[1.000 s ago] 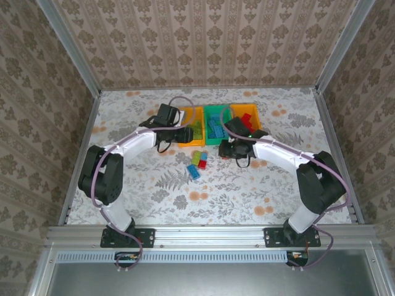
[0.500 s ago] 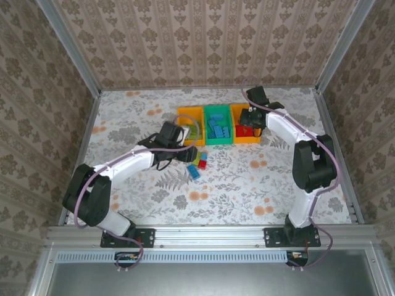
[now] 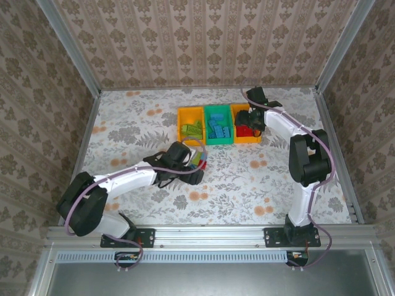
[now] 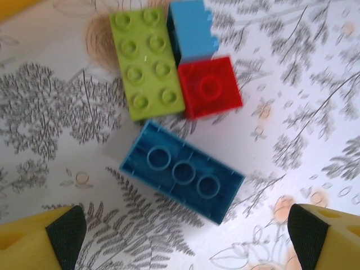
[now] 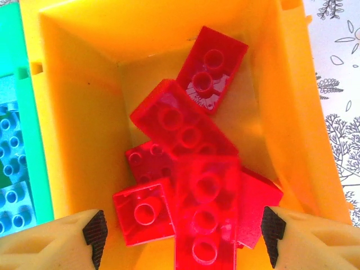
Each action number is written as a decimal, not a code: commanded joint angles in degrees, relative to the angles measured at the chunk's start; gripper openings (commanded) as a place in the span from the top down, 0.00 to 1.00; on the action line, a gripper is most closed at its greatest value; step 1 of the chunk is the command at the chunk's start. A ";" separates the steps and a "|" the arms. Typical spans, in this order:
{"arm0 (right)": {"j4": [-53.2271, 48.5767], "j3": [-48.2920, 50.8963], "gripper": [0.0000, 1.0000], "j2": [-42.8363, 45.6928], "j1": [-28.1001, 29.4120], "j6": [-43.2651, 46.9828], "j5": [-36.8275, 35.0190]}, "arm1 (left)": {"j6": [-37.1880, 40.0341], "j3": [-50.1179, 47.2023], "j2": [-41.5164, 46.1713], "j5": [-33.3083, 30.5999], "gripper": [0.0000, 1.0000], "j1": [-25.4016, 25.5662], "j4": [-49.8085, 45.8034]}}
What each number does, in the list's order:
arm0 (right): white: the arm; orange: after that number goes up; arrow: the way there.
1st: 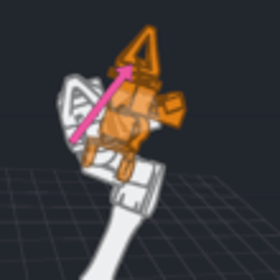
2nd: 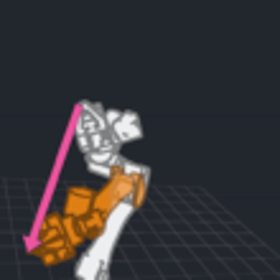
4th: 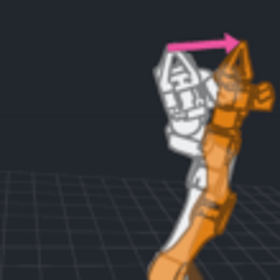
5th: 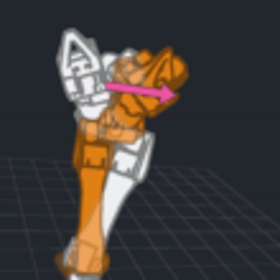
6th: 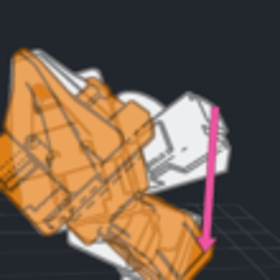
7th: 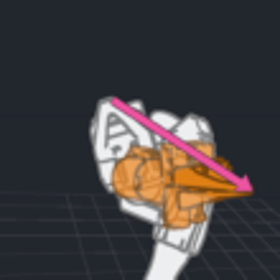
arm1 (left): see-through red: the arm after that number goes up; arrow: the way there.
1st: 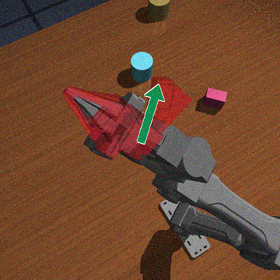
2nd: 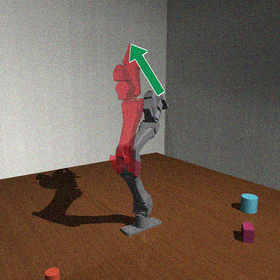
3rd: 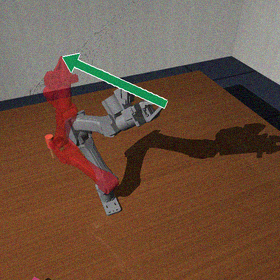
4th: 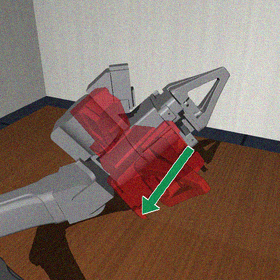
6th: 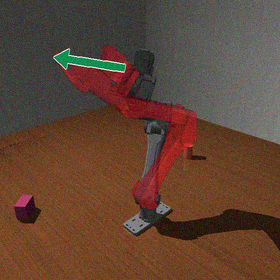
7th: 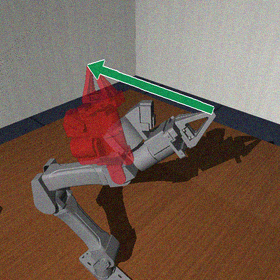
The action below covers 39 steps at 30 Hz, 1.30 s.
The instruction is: Sort the legos into containers by color
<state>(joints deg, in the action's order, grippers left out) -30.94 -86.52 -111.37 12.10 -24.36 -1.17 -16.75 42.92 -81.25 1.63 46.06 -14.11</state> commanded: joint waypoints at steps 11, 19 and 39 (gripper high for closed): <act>-0.17 2.83 0.19 3.87 -0.06 -1.07 2.31 | 0.00 0.75 -3.34 1.11 0.04 0.95 1.50; -0.17 3.97 0.18 4.56 -0.08 -0.97 2.25 | -9.50 5.53 -9.49 0.60 0.03 1.55 -1.01; 1.50 4.66 0.17 4.64 -0.21 -0.38 1.88 | -9.45 9.67 -15.78 -3.38 0.54 1.91 -5.39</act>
<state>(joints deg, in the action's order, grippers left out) -29.78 -82.74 -108.90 12.10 -24.58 0.47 -26.81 51.20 -95.70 -1.13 47.59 -17.58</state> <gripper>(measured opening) 0.826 0.467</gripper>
